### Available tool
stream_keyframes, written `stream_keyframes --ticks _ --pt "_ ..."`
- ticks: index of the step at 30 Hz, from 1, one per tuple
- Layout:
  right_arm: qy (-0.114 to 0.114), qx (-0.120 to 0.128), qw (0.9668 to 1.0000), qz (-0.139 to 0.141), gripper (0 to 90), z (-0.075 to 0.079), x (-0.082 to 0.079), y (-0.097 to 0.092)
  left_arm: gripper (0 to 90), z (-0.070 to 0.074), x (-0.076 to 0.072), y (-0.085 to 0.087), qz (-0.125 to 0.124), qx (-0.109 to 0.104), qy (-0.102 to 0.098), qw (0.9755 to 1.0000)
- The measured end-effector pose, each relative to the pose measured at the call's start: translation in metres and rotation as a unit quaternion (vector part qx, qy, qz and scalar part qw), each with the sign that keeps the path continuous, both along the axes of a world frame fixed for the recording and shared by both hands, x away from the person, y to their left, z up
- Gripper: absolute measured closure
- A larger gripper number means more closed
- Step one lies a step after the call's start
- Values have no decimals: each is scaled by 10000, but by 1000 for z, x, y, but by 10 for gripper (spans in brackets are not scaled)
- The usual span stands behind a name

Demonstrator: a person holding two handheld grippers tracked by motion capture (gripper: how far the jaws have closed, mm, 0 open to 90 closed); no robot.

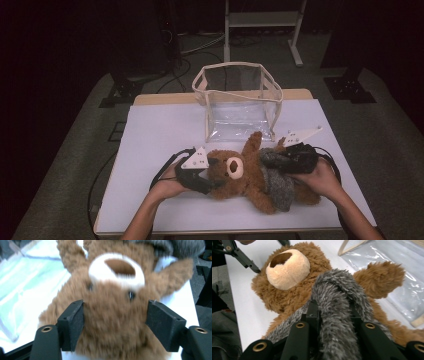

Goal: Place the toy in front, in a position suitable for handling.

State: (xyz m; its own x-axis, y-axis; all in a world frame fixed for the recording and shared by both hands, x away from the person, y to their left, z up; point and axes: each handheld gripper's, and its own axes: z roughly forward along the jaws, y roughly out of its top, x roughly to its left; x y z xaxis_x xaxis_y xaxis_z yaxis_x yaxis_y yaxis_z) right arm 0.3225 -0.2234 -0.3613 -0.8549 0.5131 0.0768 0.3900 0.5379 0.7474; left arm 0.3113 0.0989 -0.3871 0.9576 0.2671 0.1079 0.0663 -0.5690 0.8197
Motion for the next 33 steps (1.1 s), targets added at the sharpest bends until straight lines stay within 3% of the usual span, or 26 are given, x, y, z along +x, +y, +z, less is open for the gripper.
stream_keyframes --ticks 4,7,10,11,21,25,29,33 --pt "-57 58 10000 8 707 -1 -6 0 201 2 2 -18 -48 70 -86 9999" --pt "-84 188 9998 -8 707 0 -11 -8 206 -3 5 -31 -74 242 -153 9996" --pt "-89 286 9995 -59 707 3 -13 -17 238 -4 6 -30 -74 255 -124 9996" --pt "-83 303 9994 -136 706 6 -16 -28 245 -4 6 -29 -77 245 -107 9996" --pt "-75 293 9976 -628 704 14 -22 -72 272 -5 5 -25 -111 231 -150 9996" --pt "-12 328 9974 -644 704 6 -15 -68 283 -3 6 -23 -99 207 -127 9997" --pt "72 348 9984 -440 705 -9 -4 -41 287 1 7 -16 -50 228 -92 9997" --pt "94 473 9981 -379 708 -13 -5 -32 287 7 8 -9 -61 150 -24 9999"
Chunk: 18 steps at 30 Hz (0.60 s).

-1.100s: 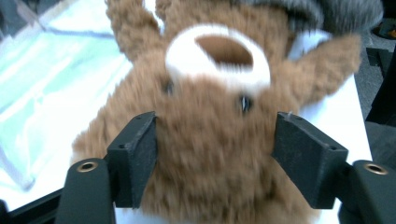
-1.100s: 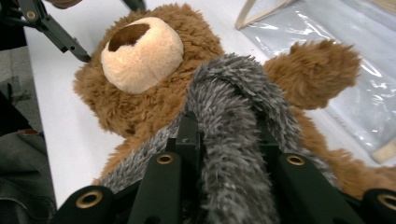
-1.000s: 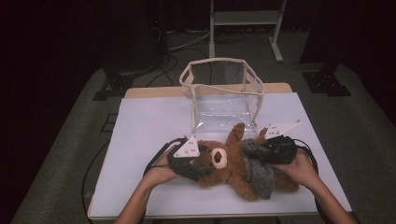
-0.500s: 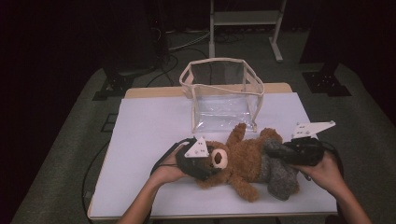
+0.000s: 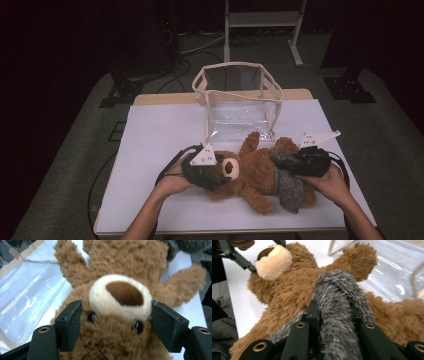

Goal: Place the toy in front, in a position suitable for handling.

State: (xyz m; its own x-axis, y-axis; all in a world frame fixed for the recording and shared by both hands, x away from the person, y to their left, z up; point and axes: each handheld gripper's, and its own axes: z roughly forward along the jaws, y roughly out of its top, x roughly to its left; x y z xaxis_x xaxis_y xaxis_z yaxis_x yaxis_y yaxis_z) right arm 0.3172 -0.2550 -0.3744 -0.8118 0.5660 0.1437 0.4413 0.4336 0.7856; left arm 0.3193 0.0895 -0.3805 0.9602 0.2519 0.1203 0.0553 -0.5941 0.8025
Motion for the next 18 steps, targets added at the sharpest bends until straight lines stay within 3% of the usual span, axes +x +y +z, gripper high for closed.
stream_keyframes --ticks 4,7,10,13,16,18 --pt "-26 -2 9999 132 710 -5 -11 9 287 6 -1 -1 -126 -141 67 9998" --pt "-56 -47 9997 221 709 -6 -21 9 294 3 -4 -8 -305 3 201 9993" --pt "-87 -145 9995 279 707 -1 -28 2 313 0 -9 -11 -382 108 173 9991" --pt "-208 -176 9994 192 705 10 -25 -5 334 -1 -12 -11 -425 152 159 9989" --pt "-270 -99 9995 112 705 20 -14 -5 339 -2 -14 -11 -476 174 148 9986" --pt "-292 -178 9994 100 705 23 -4 0 339 -2 -15 -10 -481 155 151 9986"
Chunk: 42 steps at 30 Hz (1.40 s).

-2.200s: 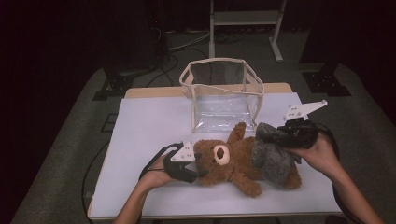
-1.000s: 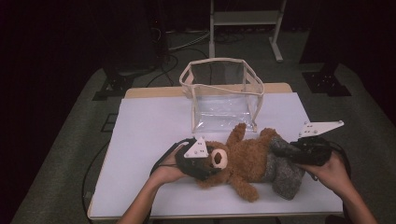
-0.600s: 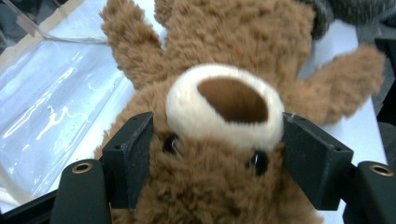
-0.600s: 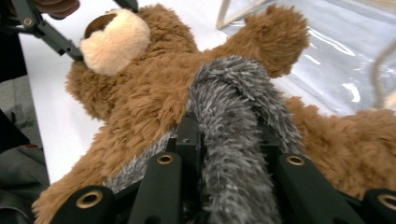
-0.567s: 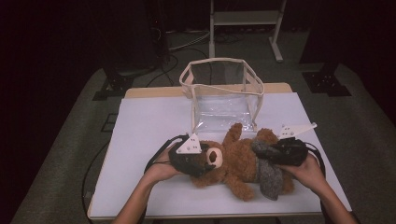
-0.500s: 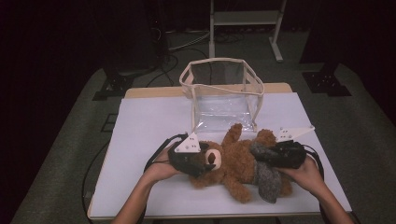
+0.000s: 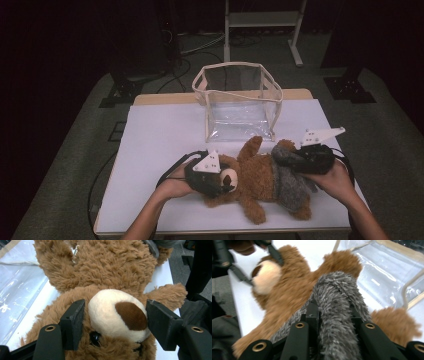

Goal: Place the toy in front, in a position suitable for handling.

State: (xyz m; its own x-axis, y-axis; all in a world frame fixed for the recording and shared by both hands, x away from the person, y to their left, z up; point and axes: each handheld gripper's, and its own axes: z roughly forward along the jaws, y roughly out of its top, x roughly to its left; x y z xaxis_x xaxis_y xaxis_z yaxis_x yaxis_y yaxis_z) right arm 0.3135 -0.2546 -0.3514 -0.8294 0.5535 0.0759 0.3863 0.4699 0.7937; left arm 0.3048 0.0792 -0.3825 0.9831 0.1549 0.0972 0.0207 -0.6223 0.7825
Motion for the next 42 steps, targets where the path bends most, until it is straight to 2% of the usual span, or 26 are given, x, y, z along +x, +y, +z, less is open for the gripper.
stream_keyframes --ticks 3,5,8,9,10,11,13,15,17,19,23,25,27,30,32,34,36,42 --pt "89 -50 9999 25 705 -4 15 13 336 2 0 3 11 -5 -34 10000" --pt "101 -118 9999 77 706 -9 15 20 323 4 0 5 17 -34 -2 10000" --pt "40 -208 9996 166 707 -15 5 27 229 11 3 9 220 -157 -54 9996" --pt "-19 -208 9996 183 707 -16 0 27 203 13 4 10 266 -231 -17 9994" --pt "-56 -207 9996 184 707 -16 -4 26 206 18 7 13 397 -444 11 9982" --pt "-80 -184 9995 224 708 -17 -12 25 227 19 8 14 467 -457 -2 9979" --pt "-128 -169 9994 257 708 -18 -21 25 228 19 11 15 574 -371 -4 9977" --pt "-143 -166 9994 282 708 -18 -28 23 228 14 12 13 620 -120 34 9980" --pt "-108 -132 9993 328 706 -17 -32 21 229 8 13 12 560 -163 240 9980" --pt "-121 -160 9991 365 704 -12 -33 18 246 5 12 13 521 -197 332 9979" --pt "-238 -131 9993 265 704 7 -21 16 271 4 11 13 419 -166 437 9980" --pt "-199 -95 9995 246 704 12 -11 20 278 4 10 12 366 -115 398 9985" --pt "-129 -144 9996 181 704 11 1 25 278 5 9 11 375 -93 351 9986" --pt "96 -216 9994 240 704 -2 10 32 277 6 8 14 407 -133 308 9986" --pt "86 -264 9993 248 708 -13 5 36 255 6 8 18 426 -171 346 9983" --pt "46 -189 9995 245 708 -15 -3 33 182 5 8 22 423 -115 469 9979" --pt "42 -166 9995 248 709 -16 -12 29 164 5 7 26 367 -233 590 9973" --pt "28 6 9996 265 713 -24 -34 19 84 -3 5 30 284 -335 964 9944"
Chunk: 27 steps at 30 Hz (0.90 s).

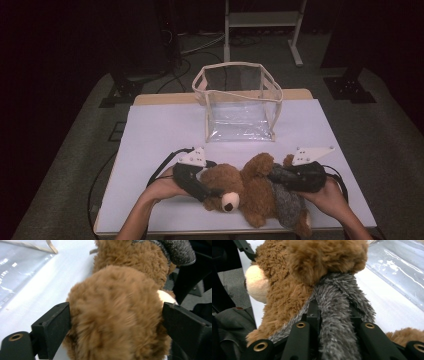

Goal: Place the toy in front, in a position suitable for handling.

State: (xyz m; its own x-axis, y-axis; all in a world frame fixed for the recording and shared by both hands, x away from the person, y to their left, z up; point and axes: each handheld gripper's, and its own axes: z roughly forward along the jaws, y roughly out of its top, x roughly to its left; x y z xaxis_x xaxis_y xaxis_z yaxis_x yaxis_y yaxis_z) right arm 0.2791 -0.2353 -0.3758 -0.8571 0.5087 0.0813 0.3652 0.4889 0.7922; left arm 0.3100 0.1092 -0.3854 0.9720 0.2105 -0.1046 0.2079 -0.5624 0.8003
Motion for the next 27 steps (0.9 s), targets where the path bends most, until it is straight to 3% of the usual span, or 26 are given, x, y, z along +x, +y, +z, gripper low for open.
stream_keyframes --ticks 7,10,13,17,21,27 --pt "9 136 9999 4 716 -4 -9 -4 54 -9 8 -9 -208 -45 398 9990" --pt "13 162 9999 -15 716 -5 -9 -5 142 -11 10 -19 -243 5 395 9989" --pt "23 202 9998 -80 715 -6 -6 -7 304 -8 11 -19 -163 79 265 9995" --pt "-27 373 9990 -257 712 -4 3 -8 426 1 14 -17 55 208 -168 9996" --pt "-36 467 9985 -300 713 3 22 -3 465 10 24 -15 172 419 -395 9982" --pt "-26 378 9991 -199 712 10 51 12 472 15 39 -1 387 440 -446 9973"
